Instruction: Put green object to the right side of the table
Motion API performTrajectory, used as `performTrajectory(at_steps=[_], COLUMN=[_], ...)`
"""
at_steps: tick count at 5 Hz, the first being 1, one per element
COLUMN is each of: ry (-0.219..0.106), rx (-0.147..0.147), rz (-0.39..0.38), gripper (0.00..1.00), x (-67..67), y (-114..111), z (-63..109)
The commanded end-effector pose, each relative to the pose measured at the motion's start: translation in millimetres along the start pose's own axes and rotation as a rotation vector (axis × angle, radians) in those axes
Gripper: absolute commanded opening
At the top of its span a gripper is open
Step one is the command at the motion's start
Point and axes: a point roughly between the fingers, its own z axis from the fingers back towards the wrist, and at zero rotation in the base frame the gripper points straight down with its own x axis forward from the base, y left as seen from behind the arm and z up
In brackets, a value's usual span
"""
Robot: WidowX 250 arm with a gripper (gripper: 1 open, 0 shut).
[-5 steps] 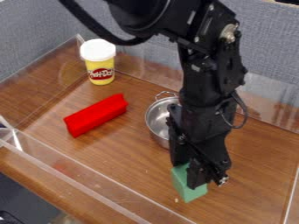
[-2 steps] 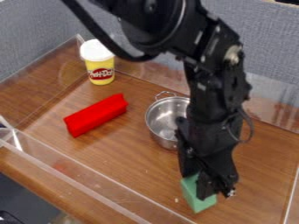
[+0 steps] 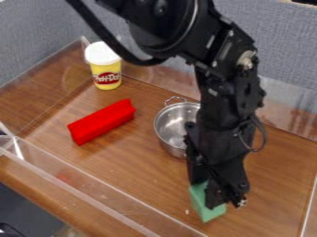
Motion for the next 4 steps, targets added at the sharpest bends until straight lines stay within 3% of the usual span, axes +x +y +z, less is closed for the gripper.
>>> performTrajectory(at_steps=[1,4], ry=[-0.082,-0.097], rx=[0.025,0.003], rz=[0.000,0.000], gripper=[0.00,0.00], x=[12.8,14.1], y=[5,4], z=[17.5,2.7])
